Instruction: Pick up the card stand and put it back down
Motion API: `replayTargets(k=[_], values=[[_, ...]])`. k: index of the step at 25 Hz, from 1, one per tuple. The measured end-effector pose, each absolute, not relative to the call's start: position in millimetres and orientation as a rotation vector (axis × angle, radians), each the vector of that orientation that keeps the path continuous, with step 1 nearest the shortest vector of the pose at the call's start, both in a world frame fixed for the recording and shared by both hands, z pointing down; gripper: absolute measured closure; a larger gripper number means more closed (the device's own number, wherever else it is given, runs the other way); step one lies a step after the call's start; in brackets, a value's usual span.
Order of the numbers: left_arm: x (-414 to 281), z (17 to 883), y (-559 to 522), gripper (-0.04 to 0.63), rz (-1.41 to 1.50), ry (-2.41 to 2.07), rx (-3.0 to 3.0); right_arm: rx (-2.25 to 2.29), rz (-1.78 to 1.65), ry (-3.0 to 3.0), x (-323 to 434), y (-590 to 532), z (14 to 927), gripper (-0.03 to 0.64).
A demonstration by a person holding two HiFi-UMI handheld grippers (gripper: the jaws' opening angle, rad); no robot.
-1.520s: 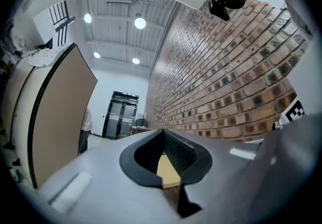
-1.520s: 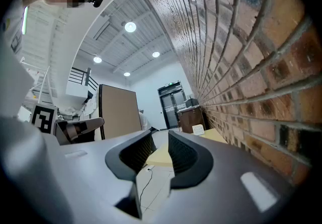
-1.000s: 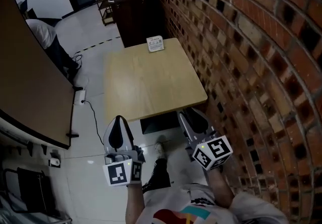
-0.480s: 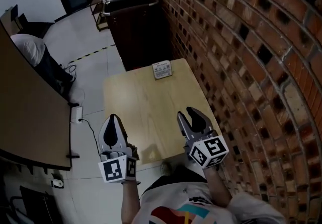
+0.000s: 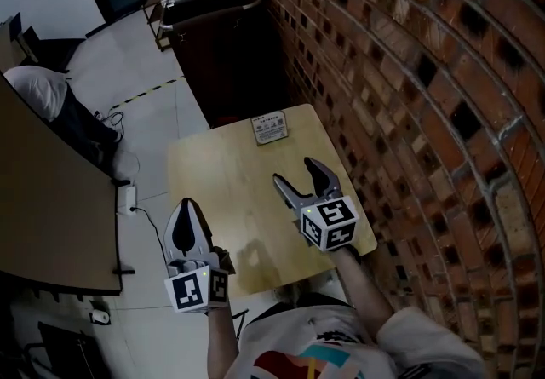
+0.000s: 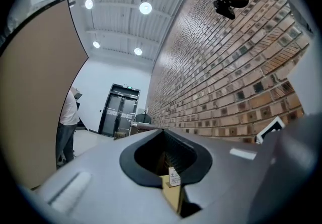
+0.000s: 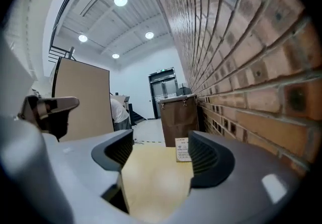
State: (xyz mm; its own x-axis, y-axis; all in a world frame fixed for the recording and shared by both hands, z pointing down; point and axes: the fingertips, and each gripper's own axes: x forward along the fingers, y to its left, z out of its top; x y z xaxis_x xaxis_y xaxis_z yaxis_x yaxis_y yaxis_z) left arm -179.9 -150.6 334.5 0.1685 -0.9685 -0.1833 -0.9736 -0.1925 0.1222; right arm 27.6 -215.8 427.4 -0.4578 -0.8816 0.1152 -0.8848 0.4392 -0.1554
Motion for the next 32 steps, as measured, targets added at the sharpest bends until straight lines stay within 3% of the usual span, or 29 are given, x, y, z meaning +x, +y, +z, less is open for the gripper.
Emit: replayTargets(k=[3, 6, 15, 32], values=[[-183.2, 349.6, -157.0, 0.591, 0.307, 2.025, -2.386, 1.59, 0.297, -2.569, 18.3, -269.0, 452.6, 0.16], [-183.1, 365.9, -163.5, 0.591, 0.27, 2.055, -2.398, 1.612, 0.375, -2.433, 18.3, -321.2, 491.4, 0.041], [-151.7, 401.8, -183.9, 0.591, 0.166, 1.969, -2.56, 1.639, 0.512, -2.148, 20.9, -426.5, 572.7, 0.041], [-219.2, 417.0, -213.7, 0.591, 0.043, 2.186, -2.383, 1.627, 0.652, -2.049, 15.5, -488.9, 623.3, 0.04]])
